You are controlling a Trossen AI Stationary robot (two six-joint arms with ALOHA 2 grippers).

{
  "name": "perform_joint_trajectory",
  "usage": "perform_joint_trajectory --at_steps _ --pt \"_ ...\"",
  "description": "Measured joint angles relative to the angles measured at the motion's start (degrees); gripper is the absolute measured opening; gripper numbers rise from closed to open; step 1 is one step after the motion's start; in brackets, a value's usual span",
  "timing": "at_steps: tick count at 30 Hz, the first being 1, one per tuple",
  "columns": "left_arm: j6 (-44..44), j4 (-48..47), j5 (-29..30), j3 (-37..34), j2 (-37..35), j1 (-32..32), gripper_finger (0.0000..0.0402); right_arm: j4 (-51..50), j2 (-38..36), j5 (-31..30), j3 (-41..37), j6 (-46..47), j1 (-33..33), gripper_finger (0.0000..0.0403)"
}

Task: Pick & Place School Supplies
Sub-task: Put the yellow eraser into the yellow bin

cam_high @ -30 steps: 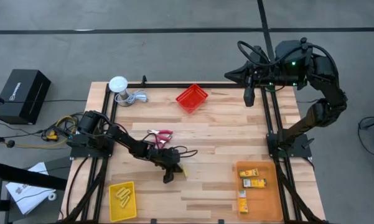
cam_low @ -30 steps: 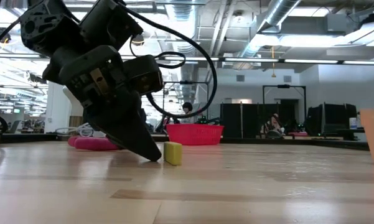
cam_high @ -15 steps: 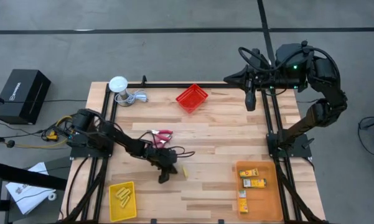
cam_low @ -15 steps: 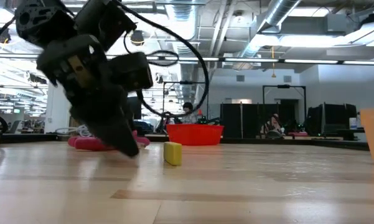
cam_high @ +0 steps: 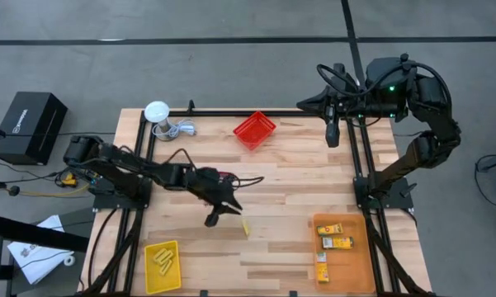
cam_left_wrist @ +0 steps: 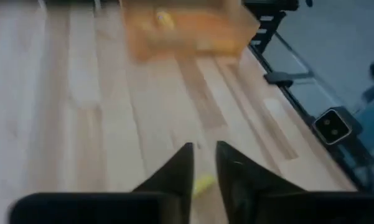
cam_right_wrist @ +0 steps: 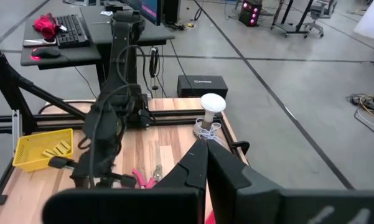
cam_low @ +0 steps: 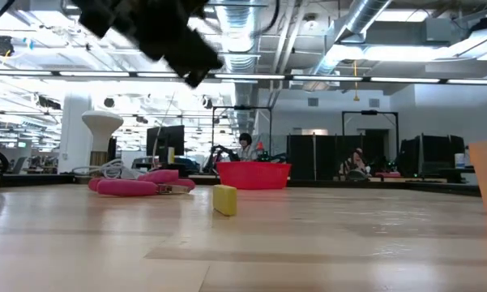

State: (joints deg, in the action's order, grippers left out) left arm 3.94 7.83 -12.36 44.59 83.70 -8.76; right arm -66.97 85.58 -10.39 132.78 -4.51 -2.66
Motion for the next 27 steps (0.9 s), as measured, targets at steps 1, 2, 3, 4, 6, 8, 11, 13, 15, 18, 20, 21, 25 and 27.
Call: perform_joint_trajectory --at_steps 1,2,3,4,6,8,11,13,15,18,20,21,25,27 --pt "-3.1 -1.78 -0.02 1.49 -0.31 0.27 0.0074 0.11 0.0 0.02 0.01 0.13 0.0 0.0" --pt "-5.73 -3.96 -0.01 2.93 -0.33 0.66 0.009 0.22 0.0 0.02 0.01 0.4 0.0 0.0" --pt "-8.3 -6.34 0.07 4.22 -0.23 1.2 0.0107 0.39 0.0 0.02 0.01 0.74 0.0 0.0" --pt "-10.87 -8.8 0.09 5.31 0.13 1.63 0.0125 0.39 0.0 0.02 0.0 1.21 0.0 0.0" --pt "-15.0 -12.43 0.4 7.83 2.03 2.71 0.0155 0.43 0.0 0.02 0.01 1.96 0.0 0.0" --pt "-18.77 -17.49 0.54 9.88 4.34 3.75 0.0179 0.82 0.0 0.24 0.0 2.78 0.0 0.0002" --pt "-24.55 -22.15 0.91 13.49 8.57 4.43 0.0198 1.65 0.0 2.93 0.0 3.05 0.0 0.0015" --pt "-27.62 -23.28 -0.07 16.3 11.61 4.34 0.0201 2.51 0.0 3.9 0.0 3.1 0.0 0.0031" --pt "-29.87 -24.98 -1.34 18.46 14.14 4.09 0.0201 3.1 0.0 4.0 -0.01 3.1 0.0 0.0049" --pt "-33.15 -26.73 -2.3 21.39 17.55 3.26 0.0195 2.99 -0.02 3.99 0.0 3.11 0.0 0.0074" --pt "-34.3 -27.84 -3.18 22.8 19.0 2.63 0.0191 2.98 -0.02 3.96 0.0 3.12 -0.02 0.0087" --pt "-34.83 -28.83 -4.2 23.27 19.59 2.34 0.019 2.97 -0.02 3.98 0.0 3.1 0.0 0.0092" --pt "-35.14 -30.87 -5.72 23.57 20.83 0.81 0.0189 2.9 -0.02 4.46 -0.01 3.1 0.0 0.0107" --pt "-35.21 -31.29 -6.08 23.57 21.01 -0.01 0.0191 2.88 -0.02 4.57 0.01 3.08 0.0 0.0112"
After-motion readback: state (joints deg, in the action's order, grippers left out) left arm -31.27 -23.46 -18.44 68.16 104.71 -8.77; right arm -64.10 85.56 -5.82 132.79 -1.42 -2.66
